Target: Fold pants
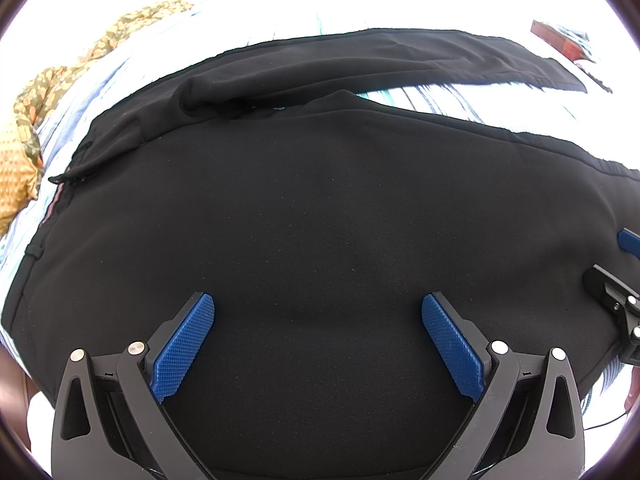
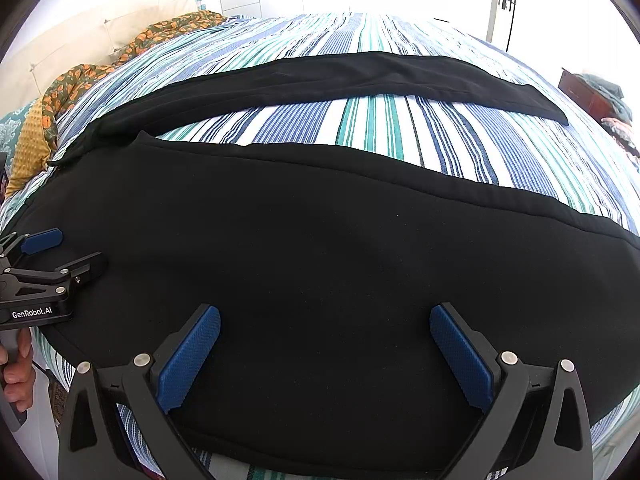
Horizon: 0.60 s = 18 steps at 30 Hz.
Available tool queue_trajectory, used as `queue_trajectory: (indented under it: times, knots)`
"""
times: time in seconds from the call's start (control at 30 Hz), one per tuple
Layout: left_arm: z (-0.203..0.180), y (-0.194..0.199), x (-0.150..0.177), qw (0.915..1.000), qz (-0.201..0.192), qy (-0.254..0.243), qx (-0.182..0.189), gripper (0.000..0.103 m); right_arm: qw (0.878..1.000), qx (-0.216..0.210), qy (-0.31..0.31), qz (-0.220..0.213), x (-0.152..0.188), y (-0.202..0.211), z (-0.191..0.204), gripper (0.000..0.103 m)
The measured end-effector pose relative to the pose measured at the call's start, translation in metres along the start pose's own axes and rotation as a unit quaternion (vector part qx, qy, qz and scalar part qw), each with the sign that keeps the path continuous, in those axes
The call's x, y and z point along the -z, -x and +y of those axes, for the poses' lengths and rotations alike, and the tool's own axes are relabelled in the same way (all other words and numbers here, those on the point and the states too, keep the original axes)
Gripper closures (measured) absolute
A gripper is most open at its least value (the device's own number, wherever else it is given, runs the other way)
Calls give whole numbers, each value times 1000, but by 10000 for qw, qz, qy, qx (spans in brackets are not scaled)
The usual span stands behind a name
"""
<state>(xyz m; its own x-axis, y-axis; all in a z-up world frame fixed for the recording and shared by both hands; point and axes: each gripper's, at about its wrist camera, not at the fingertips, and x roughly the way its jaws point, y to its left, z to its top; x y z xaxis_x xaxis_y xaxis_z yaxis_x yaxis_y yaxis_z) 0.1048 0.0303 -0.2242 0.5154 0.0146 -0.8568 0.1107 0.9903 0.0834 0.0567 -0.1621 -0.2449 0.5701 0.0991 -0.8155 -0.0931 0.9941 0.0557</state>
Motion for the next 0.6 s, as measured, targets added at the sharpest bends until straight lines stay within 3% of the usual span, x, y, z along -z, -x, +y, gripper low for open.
queue_trajectory:
  times: [0.6]
  knots:
    - [0, -1, 1, 10000, -5, 2, -5, 1, 10000, 8, 6, -6, 0, 0, 0, 0]
